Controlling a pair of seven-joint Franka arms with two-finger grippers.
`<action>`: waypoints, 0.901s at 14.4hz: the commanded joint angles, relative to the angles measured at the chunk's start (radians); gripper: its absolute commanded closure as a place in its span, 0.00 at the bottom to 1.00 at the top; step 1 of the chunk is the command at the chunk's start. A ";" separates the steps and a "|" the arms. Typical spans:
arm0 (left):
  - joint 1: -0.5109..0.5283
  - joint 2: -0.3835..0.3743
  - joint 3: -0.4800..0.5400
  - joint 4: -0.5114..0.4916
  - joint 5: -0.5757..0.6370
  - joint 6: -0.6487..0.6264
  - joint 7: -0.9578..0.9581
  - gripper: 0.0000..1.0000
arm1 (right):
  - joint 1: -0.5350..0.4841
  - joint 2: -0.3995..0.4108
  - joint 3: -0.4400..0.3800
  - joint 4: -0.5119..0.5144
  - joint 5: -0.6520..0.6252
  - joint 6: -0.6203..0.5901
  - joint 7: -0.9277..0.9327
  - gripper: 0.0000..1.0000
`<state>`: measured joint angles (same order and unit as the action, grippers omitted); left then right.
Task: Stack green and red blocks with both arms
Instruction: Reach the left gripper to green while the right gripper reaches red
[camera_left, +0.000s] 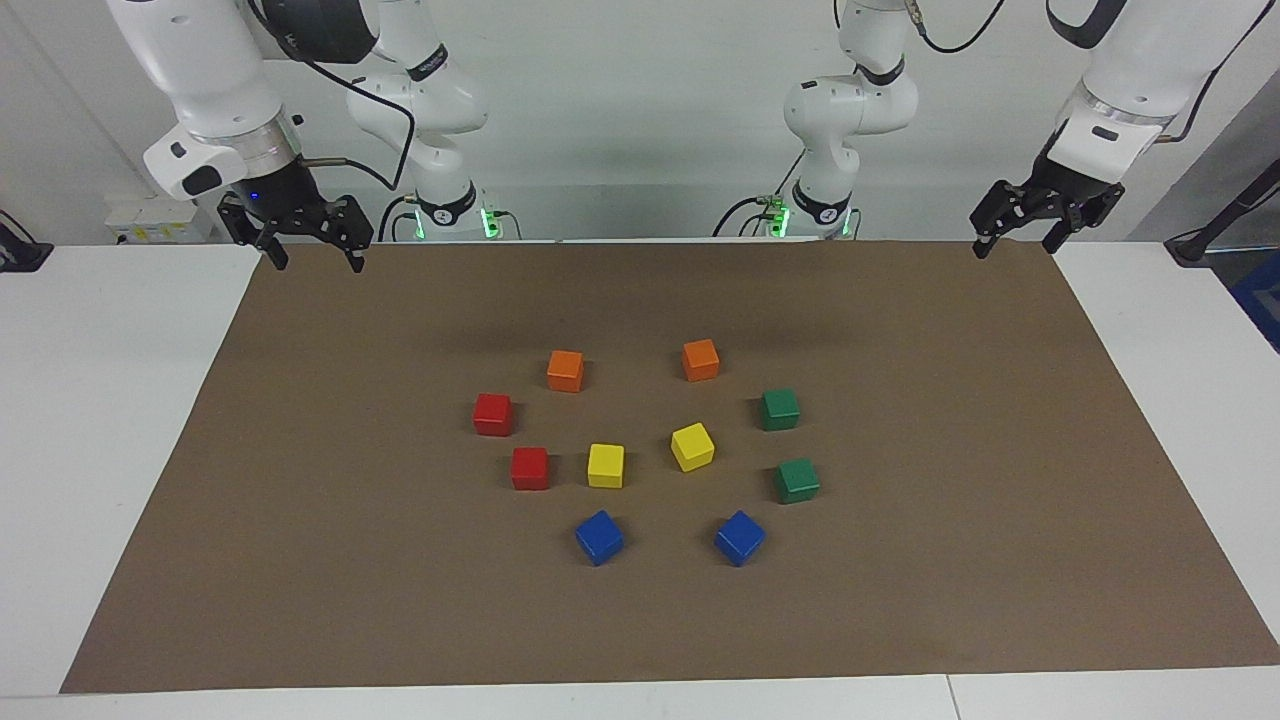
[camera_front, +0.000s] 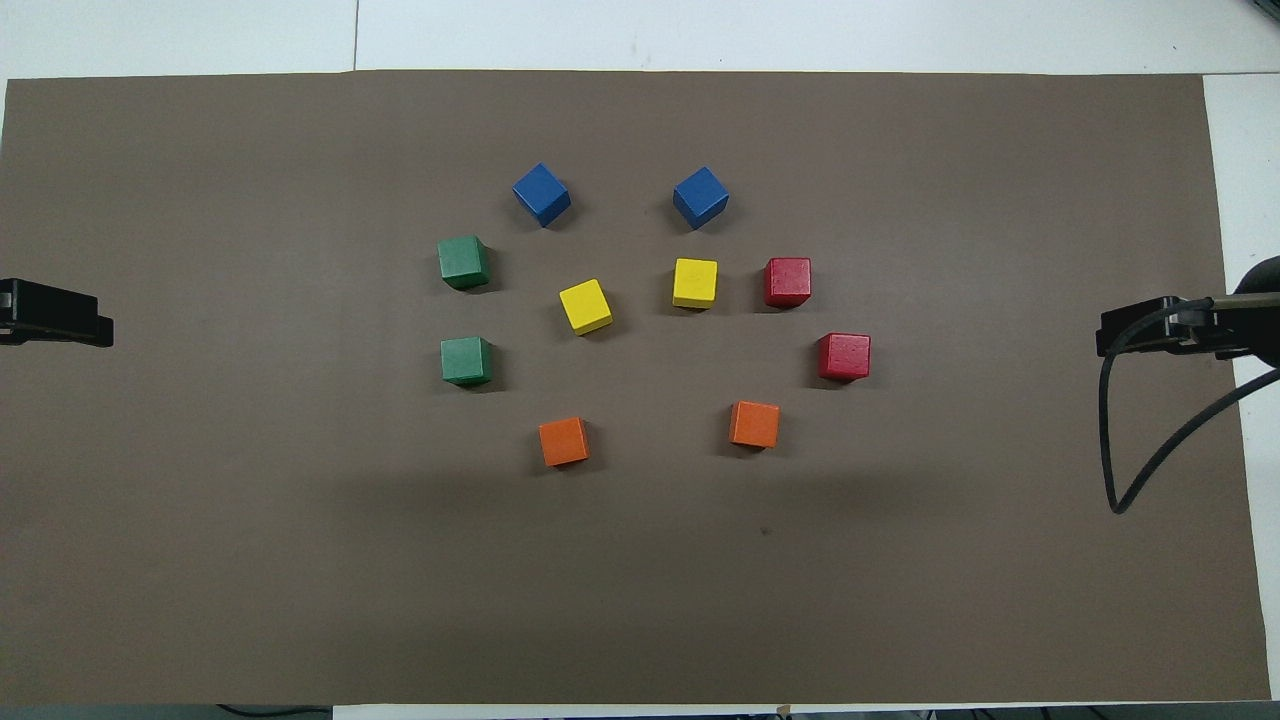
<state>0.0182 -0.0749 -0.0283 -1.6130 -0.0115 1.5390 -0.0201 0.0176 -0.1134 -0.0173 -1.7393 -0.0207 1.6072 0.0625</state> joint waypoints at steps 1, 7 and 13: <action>-0.007 -0.002 0.002 0.007 -0.008 0.004 0.005 0.00 | -0.002 -0.026 0.002 -0.023 0.015 -0.009 0.016 0.00; -0.015 -0.016 0.001 -0.014 -0.008 0.004 0.012 0.00 | -0.002 -0.032 0.002 -0.038 0.040 -0.004 0.019 0.00; -0.109 -0.106 -0.004 -0.223 -0.013 0.136 -0.006 0.00 | 0.100 0.003 0.004 -0.100 0.077 0.144 0.212 0.00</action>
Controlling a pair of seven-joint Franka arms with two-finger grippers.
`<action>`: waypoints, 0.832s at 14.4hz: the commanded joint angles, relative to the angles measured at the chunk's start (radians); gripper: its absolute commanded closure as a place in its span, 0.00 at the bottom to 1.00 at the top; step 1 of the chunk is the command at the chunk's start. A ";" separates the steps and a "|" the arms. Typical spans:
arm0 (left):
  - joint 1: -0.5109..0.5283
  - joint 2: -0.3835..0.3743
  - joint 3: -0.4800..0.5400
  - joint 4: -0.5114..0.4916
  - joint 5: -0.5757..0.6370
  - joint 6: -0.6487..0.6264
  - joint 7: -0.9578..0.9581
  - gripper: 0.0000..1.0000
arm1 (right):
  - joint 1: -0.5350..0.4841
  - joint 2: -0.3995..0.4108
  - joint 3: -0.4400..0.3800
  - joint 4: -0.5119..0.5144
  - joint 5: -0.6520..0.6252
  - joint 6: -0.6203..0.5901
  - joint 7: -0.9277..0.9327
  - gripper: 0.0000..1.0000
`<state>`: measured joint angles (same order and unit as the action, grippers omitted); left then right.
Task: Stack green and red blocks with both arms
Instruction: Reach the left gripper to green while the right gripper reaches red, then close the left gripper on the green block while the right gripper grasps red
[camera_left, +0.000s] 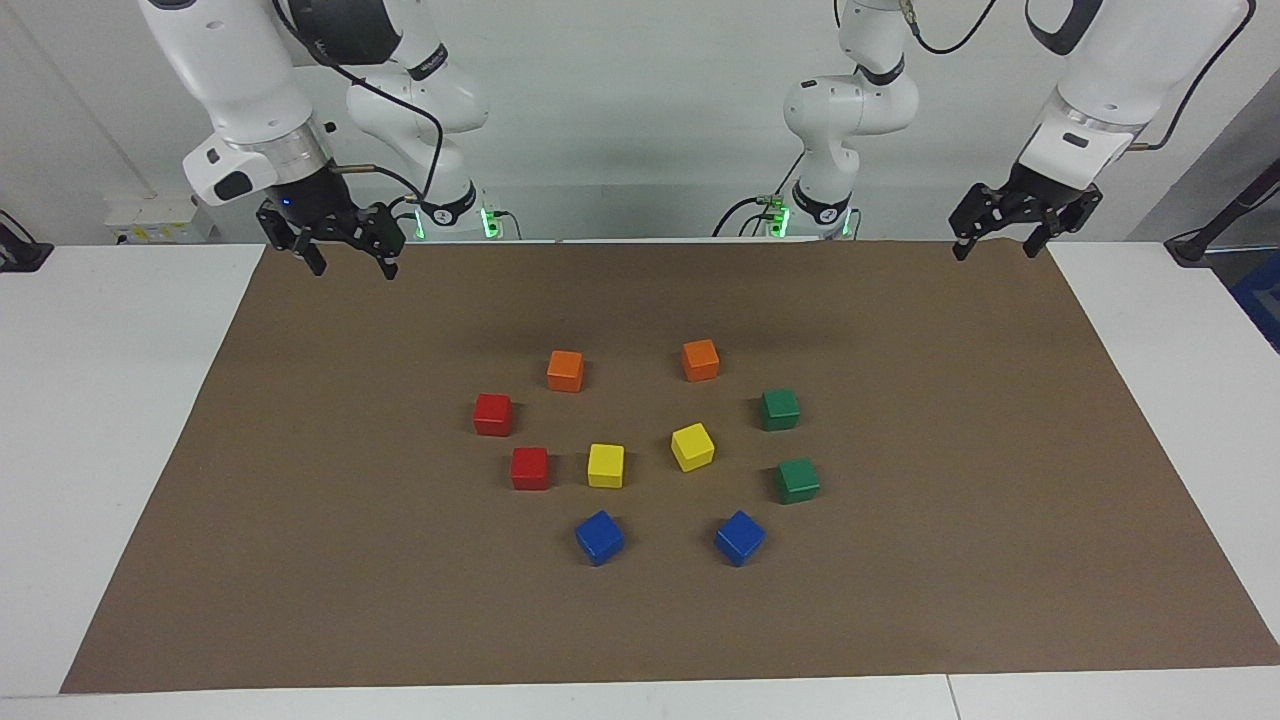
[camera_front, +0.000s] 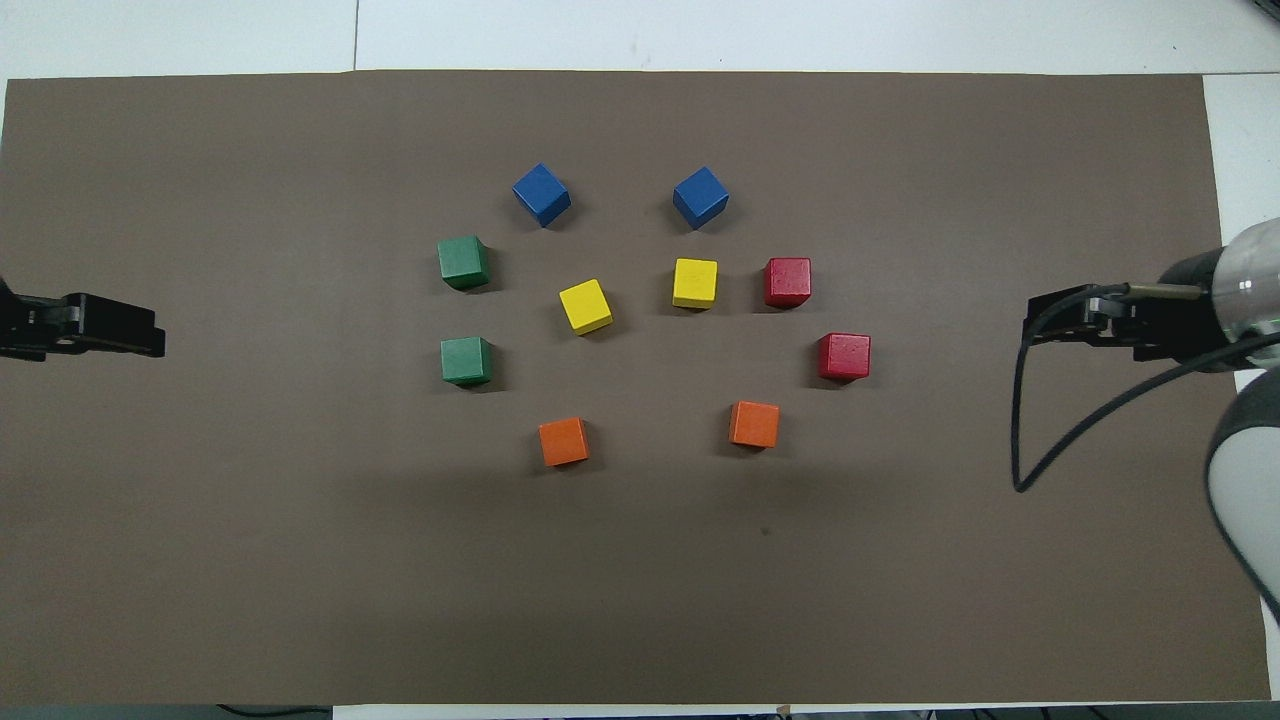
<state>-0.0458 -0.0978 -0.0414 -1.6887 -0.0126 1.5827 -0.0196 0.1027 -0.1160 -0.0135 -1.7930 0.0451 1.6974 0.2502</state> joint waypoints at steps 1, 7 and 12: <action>-0.064 -0.101 0.009 -0.204 -0.013 0.136 -0.006 0.00 | 0.022 0.021 0.000 -0.060 0.010 0.083 0.024 0.00; -0.212 -0.028 0.009 -0.330 -0.026 0.324 -0.132 0.00 | 0.060 0.151 0.001 -0.063 -0.050 0.158 0.020 0.00; -0.316 0.119 0.009 -0.330 -0.027 0.477 -0.262 0.00 | 0.120 0.180 0.001 -0.146 -0.050 0.306 0.021 0.00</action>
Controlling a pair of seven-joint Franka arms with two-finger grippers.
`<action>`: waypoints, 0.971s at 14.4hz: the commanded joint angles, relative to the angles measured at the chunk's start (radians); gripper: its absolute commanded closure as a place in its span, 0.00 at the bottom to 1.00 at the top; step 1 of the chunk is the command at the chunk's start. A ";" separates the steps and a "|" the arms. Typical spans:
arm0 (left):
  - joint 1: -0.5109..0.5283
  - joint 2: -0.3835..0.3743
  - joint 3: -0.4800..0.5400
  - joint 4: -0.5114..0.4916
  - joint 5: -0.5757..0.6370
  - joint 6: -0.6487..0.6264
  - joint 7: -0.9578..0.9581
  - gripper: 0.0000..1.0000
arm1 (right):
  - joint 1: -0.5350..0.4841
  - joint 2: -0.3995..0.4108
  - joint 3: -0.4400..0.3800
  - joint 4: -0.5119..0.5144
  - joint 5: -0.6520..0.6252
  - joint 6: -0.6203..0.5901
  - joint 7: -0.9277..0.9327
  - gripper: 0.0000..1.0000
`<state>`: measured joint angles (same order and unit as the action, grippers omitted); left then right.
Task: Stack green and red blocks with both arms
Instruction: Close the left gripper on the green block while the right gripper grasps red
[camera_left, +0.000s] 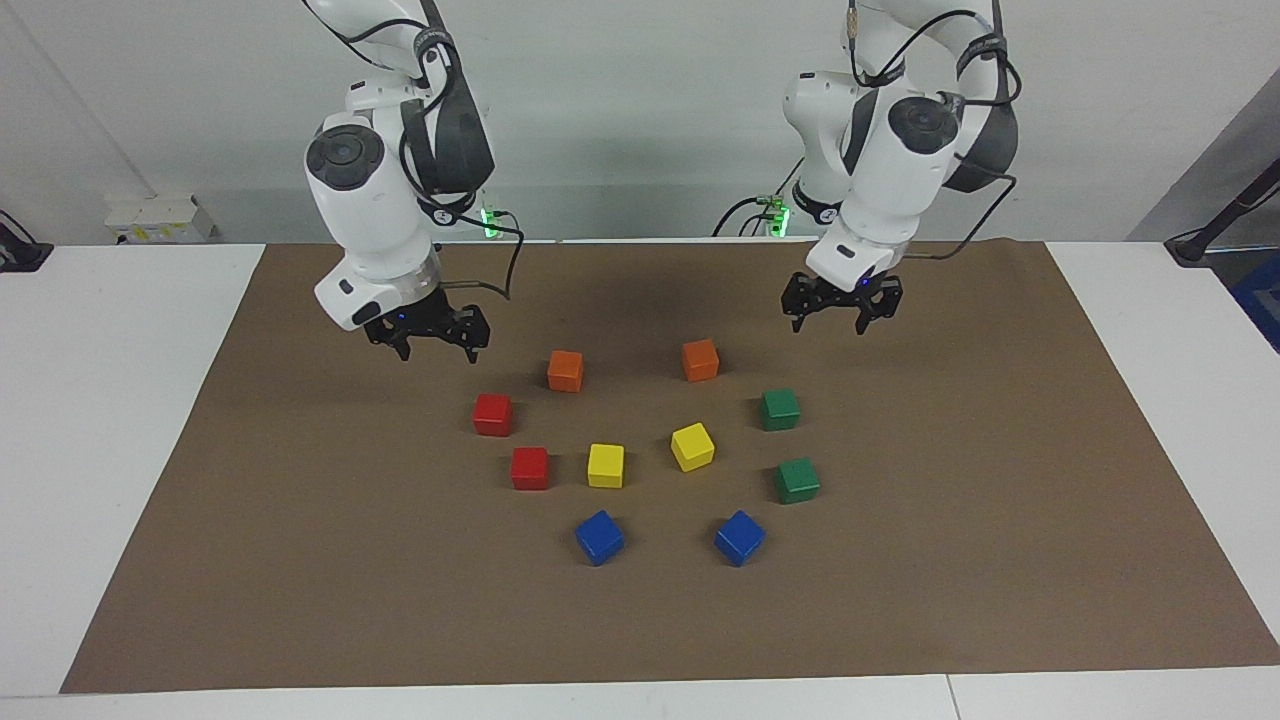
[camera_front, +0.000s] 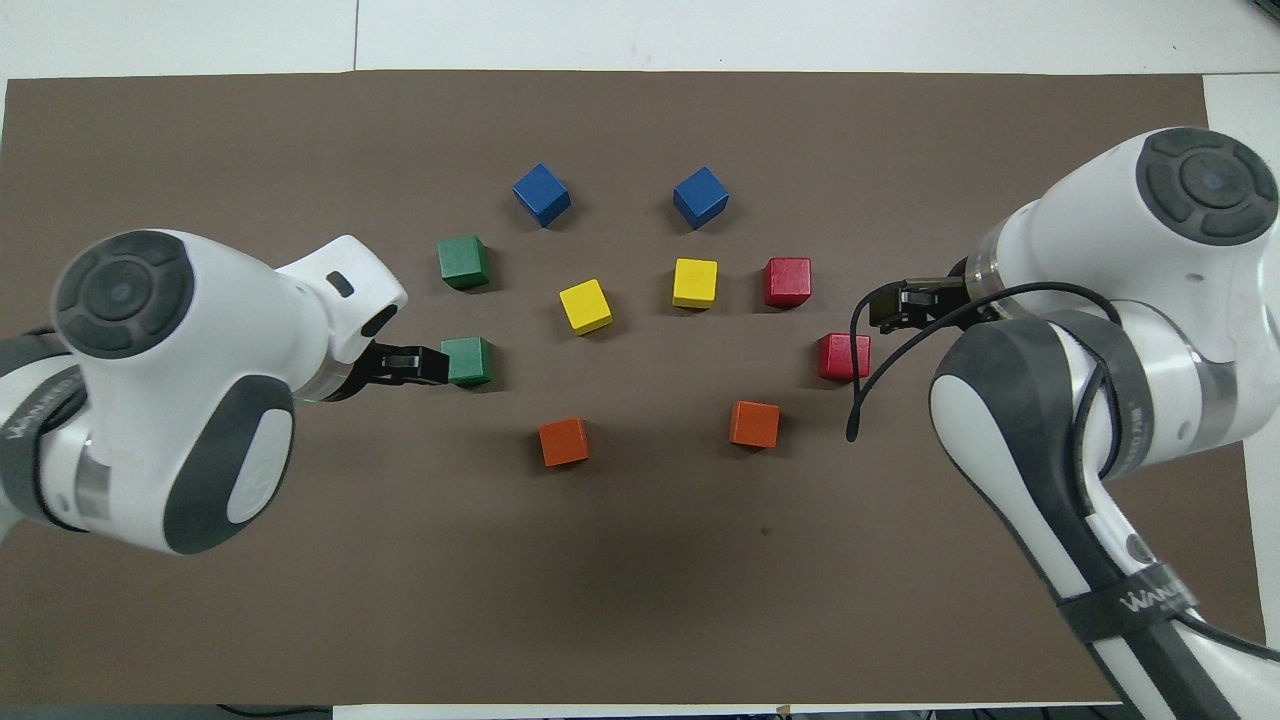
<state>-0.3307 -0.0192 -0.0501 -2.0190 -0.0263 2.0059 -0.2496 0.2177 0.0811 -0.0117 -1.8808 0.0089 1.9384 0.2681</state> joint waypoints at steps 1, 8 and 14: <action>-0.039 0.051 0.018 -0.012 -0.014 0.085 -0.034 0.00 | 0.005 -0.015 -0.001 -0.078 -0.014 0.097 0.006 0.00; -0.048 0.172 0.021 -0.021 -0.012 0.247 -0.138 0.00 | 0.029 0.048 0.001 -0.098 -0.004 0.172 0.103 0.00; -0.054 0.257 0.023 -0.018 0.009 0.307 -0.146 0.00 | 0.031 0.078 -0.001 -0.147 -0.003 0.286 0.099 0.00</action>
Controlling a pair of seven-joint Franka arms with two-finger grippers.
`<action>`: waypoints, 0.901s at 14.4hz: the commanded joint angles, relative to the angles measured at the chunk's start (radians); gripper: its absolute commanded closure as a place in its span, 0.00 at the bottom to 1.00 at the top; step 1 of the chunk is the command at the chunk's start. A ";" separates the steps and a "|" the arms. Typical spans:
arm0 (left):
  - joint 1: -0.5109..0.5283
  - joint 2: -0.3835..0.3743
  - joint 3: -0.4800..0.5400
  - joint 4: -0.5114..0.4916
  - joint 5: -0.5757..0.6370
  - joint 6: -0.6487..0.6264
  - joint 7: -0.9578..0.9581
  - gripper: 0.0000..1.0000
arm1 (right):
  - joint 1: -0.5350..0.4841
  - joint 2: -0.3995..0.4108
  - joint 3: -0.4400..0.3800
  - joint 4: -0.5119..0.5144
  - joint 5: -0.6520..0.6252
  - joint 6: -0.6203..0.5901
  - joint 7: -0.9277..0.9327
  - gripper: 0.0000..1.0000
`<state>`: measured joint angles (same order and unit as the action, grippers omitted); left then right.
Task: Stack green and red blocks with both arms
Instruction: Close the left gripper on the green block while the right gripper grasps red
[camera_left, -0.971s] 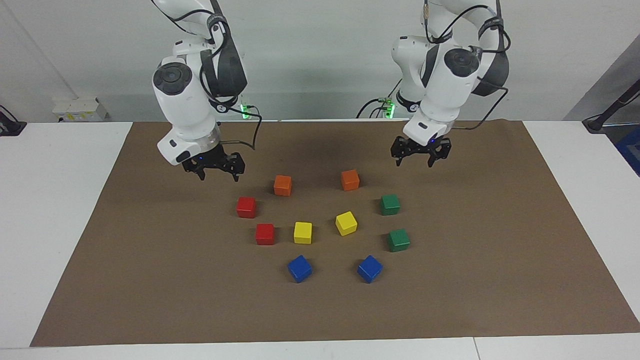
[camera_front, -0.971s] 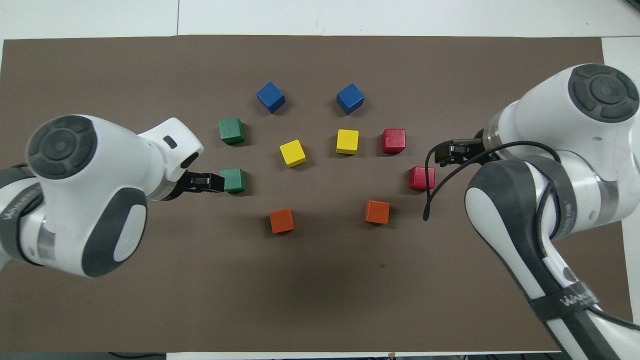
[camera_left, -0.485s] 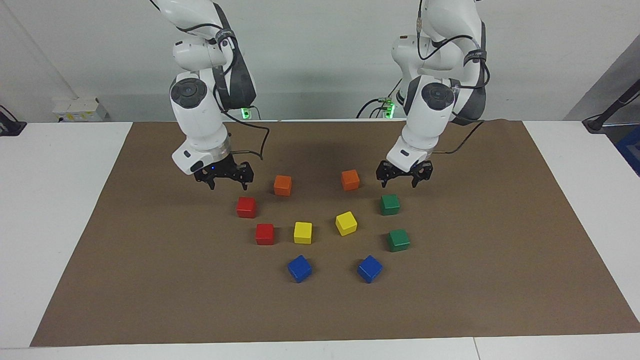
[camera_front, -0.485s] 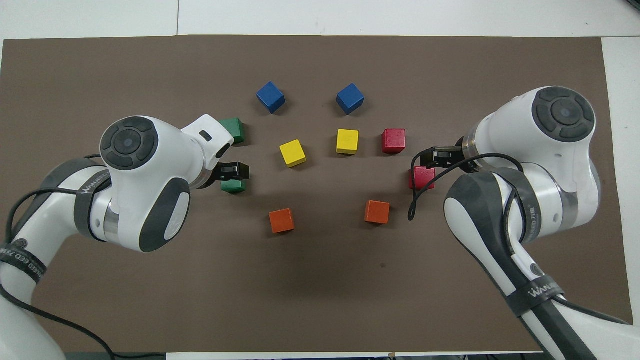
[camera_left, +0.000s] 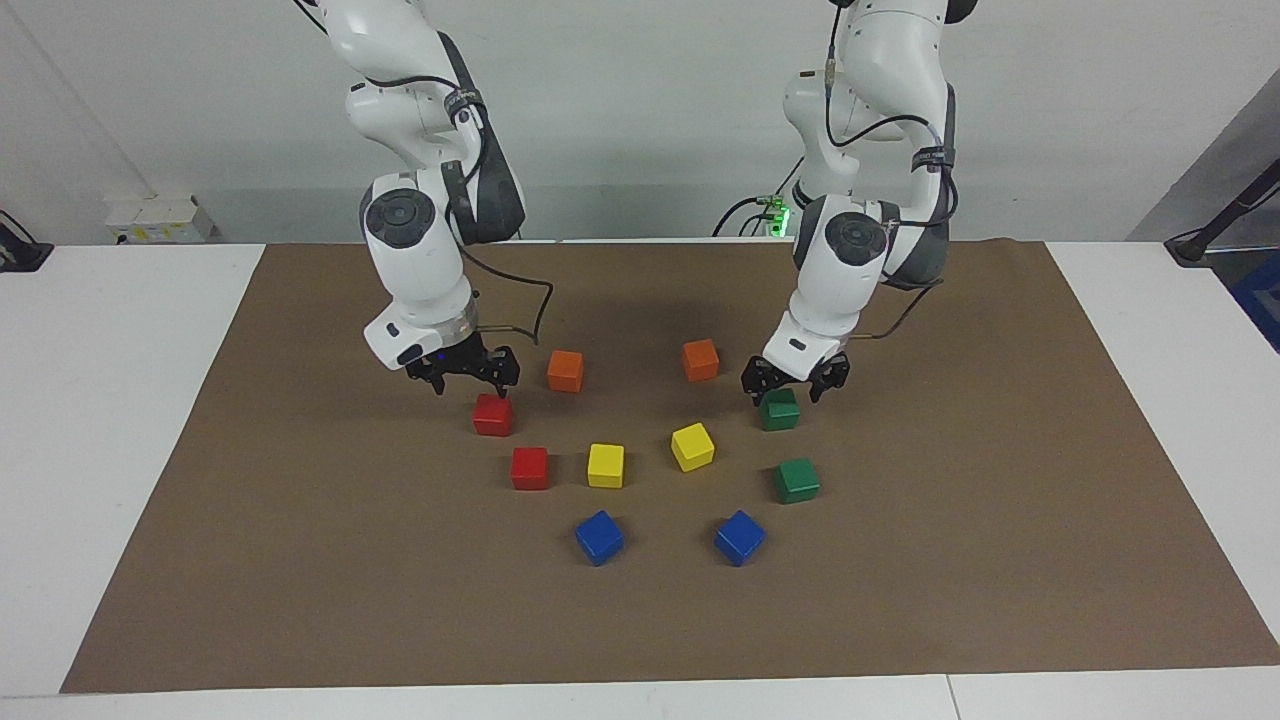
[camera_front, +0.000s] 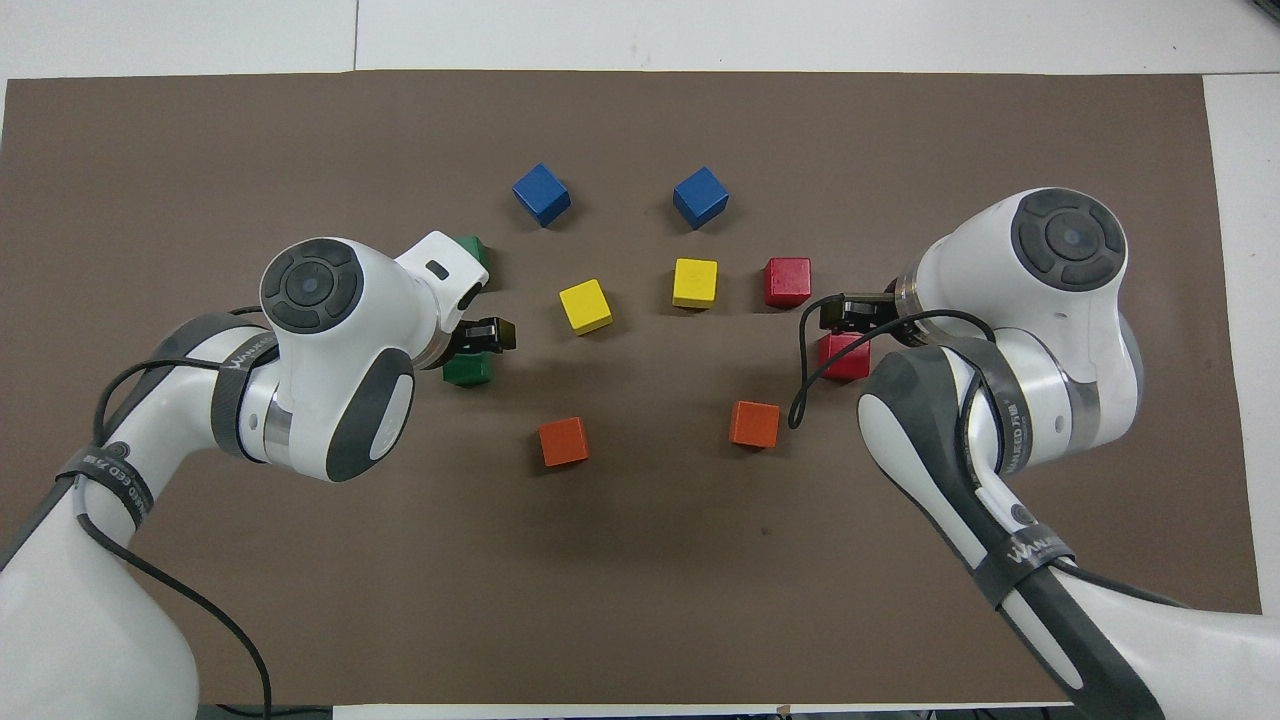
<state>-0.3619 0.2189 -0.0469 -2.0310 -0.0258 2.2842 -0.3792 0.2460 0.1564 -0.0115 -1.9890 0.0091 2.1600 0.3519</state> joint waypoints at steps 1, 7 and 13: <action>-0.023 0.020 0.019 -0.008 0.010 0.027 -0.018 0.00 | 0.012 0.009 -0.001 -0.044 -0.003 0.081 0.015 0.00; -0.039 0.053 0.018 -0.014 0.010 0.055 -0.104 0.05 | 0.016 0.044 0.001 -0.048 -0.003 0.126 0.018 0.00; -0.040 0.059 0.018 -0.026 0.010 0.083 -0.110 0.11 | 0.016 0.054 0.002 -0.103 -0.004 0.190 0.012 0.00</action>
<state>-0.3793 0.2791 -0.0476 -2.0358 -0.0248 2.3373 -0.4708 0.2596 0.2188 -0.0110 -2.0615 0.0092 2.3221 0.3519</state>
